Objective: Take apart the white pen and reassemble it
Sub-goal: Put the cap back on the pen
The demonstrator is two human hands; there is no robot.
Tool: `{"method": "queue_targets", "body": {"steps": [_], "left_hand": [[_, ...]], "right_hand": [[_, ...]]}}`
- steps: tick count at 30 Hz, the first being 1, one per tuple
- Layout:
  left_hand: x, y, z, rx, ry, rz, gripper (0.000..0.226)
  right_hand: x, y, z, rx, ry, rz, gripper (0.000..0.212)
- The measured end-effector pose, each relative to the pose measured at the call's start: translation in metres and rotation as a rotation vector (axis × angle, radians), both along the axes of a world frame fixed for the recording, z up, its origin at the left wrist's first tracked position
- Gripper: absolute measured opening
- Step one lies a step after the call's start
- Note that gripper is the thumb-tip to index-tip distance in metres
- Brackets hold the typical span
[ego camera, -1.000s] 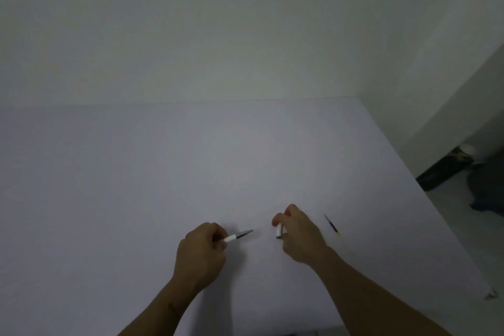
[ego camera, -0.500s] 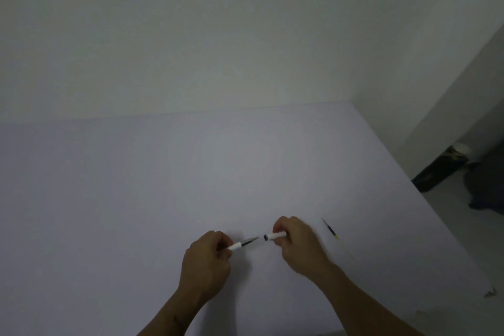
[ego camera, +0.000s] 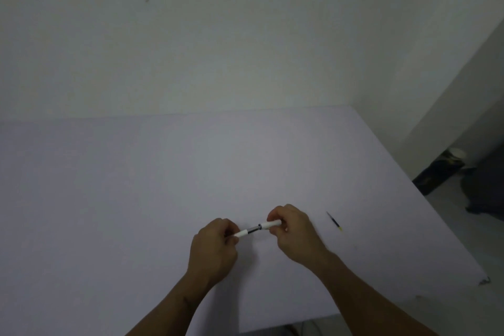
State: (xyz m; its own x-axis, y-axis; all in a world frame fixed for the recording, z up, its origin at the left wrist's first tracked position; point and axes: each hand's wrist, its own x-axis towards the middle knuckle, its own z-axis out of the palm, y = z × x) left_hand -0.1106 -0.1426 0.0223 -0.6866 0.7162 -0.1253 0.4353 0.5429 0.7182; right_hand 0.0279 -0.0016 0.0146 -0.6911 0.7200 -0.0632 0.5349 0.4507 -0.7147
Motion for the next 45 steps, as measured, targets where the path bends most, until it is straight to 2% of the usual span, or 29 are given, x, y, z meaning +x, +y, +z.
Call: {"method": "queue_targets", "body": {"steps": [5,19,25,28,45], "left_hand": [[-0.005,-0.009,0.004,0.024,-0.008,0.009,0.015],[-0.006,-0.012,0.005,0.037,-0.057,-0.027,0.012],[-0.004,-0.01,0.007,0.109,-0.171,-0.03,0.009],[-0.001,-0.005,0.011,0.149,-0.209,-0.015,0.011],[0.004,0.005,0.022,0.211,-0.275,0.188,0.01]], "right_hand": [[-0.006,-0.006,0.009,-0.139,0.058,-0.14,0.021],[-0.018,-0.023,0.03,-0.249,0.118,-0.156,0.024],[-0.031,-0.028,0.039,-0.614,0.403,-0.395,0.013],[-0.038,-0.029,0.042,-0.734,0.465,-0.453,0.009],[-0.059,-0.021,0.058,-0.59,0.299,-0.32,0.011]]}}
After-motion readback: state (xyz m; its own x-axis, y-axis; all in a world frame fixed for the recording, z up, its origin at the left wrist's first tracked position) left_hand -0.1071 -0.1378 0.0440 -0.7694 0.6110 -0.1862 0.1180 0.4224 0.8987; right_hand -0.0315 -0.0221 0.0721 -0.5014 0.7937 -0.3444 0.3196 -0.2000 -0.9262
